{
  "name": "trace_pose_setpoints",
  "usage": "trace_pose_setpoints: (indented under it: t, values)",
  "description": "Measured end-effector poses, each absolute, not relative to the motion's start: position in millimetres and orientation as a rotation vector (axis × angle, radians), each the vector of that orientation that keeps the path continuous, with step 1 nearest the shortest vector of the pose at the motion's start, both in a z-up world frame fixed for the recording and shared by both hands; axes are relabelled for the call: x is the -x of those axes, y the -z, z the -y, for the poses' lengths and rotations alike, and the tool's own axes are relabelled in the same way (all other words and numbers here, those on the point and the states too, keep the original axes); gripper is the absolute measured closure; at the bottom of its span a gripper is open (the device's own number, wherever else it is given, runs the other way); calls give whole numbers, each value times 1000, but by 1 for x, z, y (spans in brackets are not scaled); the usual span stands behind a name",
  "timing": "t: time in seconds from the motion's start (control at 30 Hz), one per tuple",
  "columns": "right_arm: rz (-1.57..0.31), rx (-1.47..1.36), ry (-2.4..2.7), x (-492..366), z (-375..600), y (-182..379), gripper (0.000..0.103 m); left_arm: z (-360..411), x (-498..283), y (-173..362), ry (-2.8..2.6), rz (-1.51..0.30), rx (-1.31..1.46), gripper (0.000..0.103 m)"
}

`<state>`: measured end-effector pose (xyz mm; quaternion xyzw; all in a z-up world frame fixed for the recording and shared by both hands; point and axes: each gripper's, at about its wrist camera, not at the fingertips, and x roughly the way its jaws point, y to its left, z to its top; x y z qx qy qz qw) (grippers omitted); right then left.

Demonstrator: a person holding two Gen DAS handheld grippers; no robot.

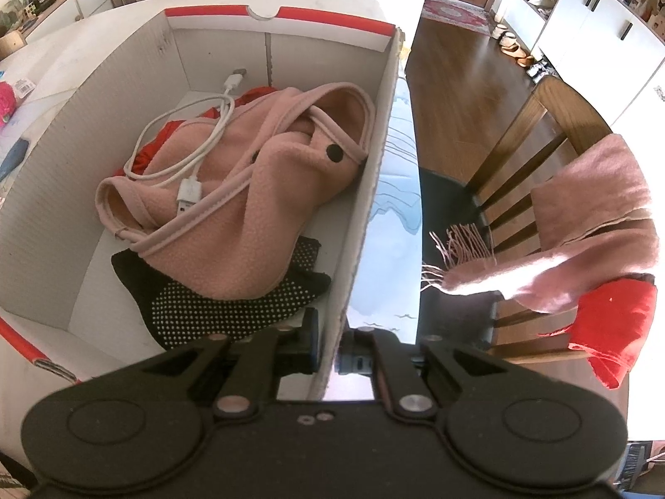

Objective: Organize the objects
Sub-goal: 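Move the left gripper back toward the printed pouch and black cable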

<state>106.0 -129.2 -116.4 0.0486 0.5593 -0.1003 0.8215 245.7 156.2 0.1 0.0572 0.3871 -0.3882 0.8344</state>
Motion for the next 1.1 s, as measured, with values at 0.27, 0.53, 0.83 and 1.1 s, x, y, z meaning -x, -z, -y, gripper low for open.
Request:
trace_pose_setpoints:
  t: [0.27, 0.53, 0.83, 1.1]
  values:
    - [-1197, -102, 221, -108, 128, 117, 97, -222, -255, 17, 641, -854, -99, 81]
    - [-1205, -92, 224, -109, 127, 118, 97, -264, -257, 54, 536, -931, -75, 46]
    - [-1207, -95, 226, -109, 127, 119, 97, -280, -260, 98, 402, -1018, -59, 32]
    - [-1208, -96, 226, -109, 127, 119, 97, -277, -264, 132, 258, -1081, -66, 17]
